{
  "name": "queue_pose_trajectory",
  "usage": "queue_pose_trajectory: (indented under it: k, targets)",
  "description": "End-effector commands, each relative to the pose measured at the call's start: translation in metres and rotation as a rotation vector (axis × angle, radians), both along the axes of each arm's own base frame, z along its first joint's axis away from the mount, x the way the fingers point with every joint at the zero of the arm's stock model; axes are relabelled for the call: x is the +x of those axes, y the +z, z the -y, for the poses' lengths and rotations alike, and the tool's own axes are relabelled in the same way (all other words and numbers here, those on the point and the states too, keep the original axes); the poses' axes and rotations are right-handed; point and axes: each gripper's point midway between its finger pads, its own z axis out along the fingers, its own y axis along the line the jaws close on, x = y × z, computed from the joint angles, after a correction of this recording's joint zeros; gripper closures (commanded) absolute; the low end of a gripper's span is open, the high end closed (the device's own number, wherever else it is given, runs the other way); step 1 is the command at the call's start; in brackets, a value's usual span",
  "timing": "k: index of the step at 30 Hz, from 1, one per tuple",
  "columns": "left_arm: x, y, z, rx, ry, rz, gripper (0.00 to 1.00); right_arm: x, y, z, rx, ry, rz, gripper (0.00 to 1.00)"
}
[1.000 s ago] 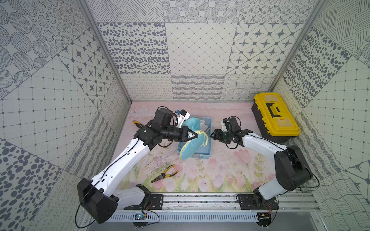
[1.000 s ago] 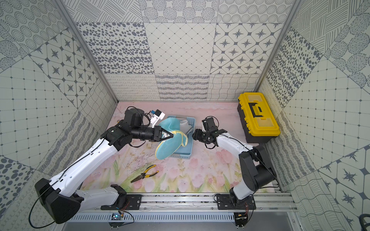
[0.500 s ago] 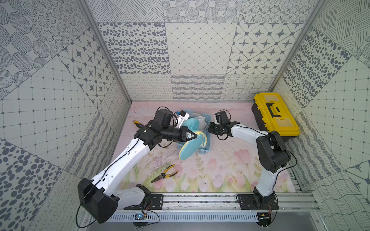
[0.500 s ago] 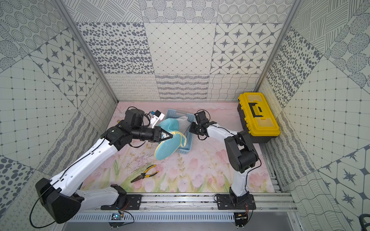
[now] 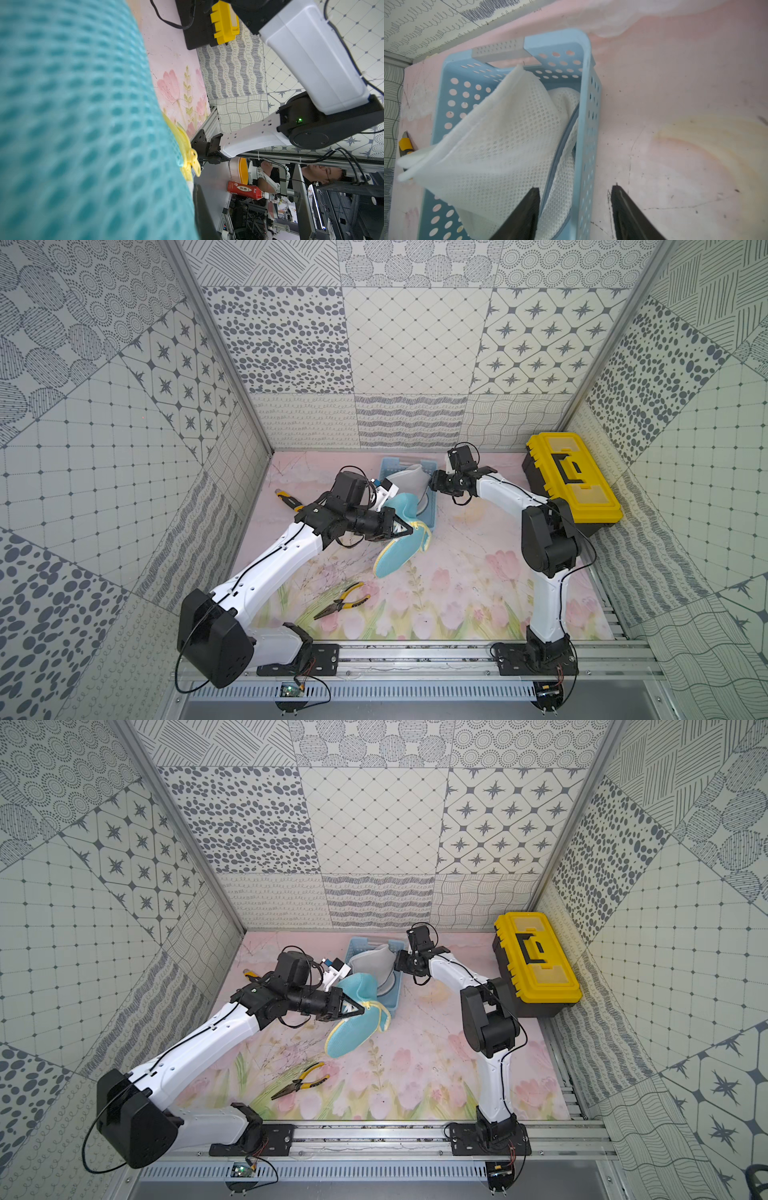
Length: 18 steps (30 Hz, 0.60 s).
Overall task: Turn the laundry bag inside out
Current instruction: Move the bin to the center of the board, then zip the zipper on the laundry bag.
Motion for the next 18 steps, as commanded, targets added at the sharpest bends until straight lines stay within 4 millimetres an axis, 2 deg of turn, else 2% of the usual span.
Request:
queue_pose_trajectory:
  k: [1, 2, 5, 8, 10, 15, 18]
  targets:
    - [-0.002, 0.01, 0.012, -0.102, -0.063, -0.007, 1.0, -0.01, 0.069, 0.005, 0.02, 0.028, 0.183, 0.36]
    - [-0.004, 0.008, 0.012, -0.103, -0.07, -0.016, 1.0, -0.017, 0.091, 0.004, 0.053, 0.036, 0.239, 0.36]
    - [-0.013, 0.002, 0.013, -0.105, -0.097, -0.027, 1.0, -0.054, 0.13, 0.001, 0.175, 0.076, 0.381, 0.36]
    - [-0.021, -0.001, 0.016, -0.11, -0.123, -0.027, 1.0, -0.101, 0.156, -0.01, 0.248, 0.173, 0.501, 0.33]
    - [-0.028, 0.003, 0.017, -0.131, -0.152, -0.026, 1.0, -0.132, 0.168, -0.018, 0.254, 0.256, 0.54, 0.33]
    - [-0.054, 0.034, 0.017, -0.199, -0.256, 0.061, 1.0, -0.206, 0.198, -0.03, 0.343, 0.445, 0.625, 0.36]
    - [-0.063, 0.037, 0.019, -0.196, -0.276, 0.071, 1.0, -0.241, 0.208, -0.033, 0.376, 0.527, 0.671, 0.41]
